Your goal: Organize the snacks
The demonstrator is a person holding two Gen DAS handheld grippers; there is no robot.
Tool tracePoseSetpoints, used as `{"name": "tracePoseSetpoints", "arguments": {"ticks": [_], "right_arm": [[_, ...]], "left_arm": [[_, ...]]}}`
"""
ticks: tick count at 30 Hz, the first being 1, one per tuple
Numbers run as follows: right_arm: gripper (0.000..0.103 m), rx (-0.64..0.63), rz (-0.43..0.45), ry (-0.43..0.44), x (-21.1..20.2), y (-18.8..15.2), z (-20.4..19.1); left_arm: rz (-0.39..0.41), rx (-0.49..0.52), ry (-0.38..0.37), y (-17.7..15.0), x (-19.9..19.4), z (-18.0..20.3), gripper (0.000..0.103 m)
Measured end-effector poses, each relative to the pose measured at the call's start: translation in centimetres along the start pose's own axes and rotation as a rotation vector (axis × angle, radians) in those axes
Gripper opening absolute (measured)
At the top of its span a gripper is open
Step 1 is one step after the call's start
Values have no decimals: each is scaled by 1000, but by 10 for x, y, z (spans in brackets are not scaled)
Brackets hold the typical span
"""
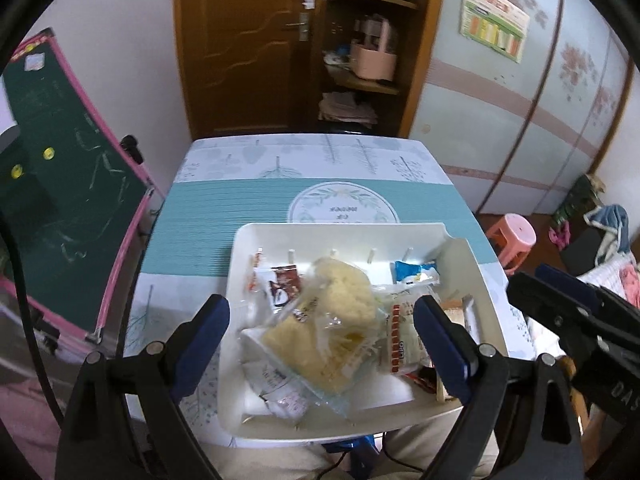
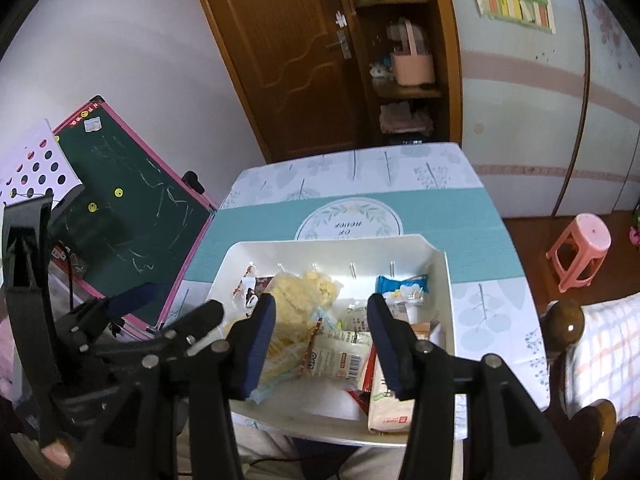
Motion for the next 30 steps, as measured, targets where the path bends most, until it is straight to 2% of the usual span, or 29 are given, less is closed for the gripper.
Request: {"name": "tracePoseSetpoints", "arguments": {"ticks": [5,11,18,30], "right_arm": [[56,-6,29,-11,-10,5,-5],[56,-19,54,-77,-16,6,-5],[61,-17,48,-97,-14,7,-4],[61,-4,27,-147,-3,6,5]], "left_arm": [[33,-37,48,4,-18,-7,101],[38,-16,92,5,-28,1,101],[48,-4,145,9,-28,2,101],[22,-19,160,8,-17,-1,101]]}}
Point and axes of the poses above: each gripper's, at about its wrist camera, not at the fingertips, and x roughly the way its jaws point, z to its right, y to its top, the point moved 6 cm from there along x, roughly the way its jaws point, and after that the axes turned 3 degrees about x, right-handed, at the moved point
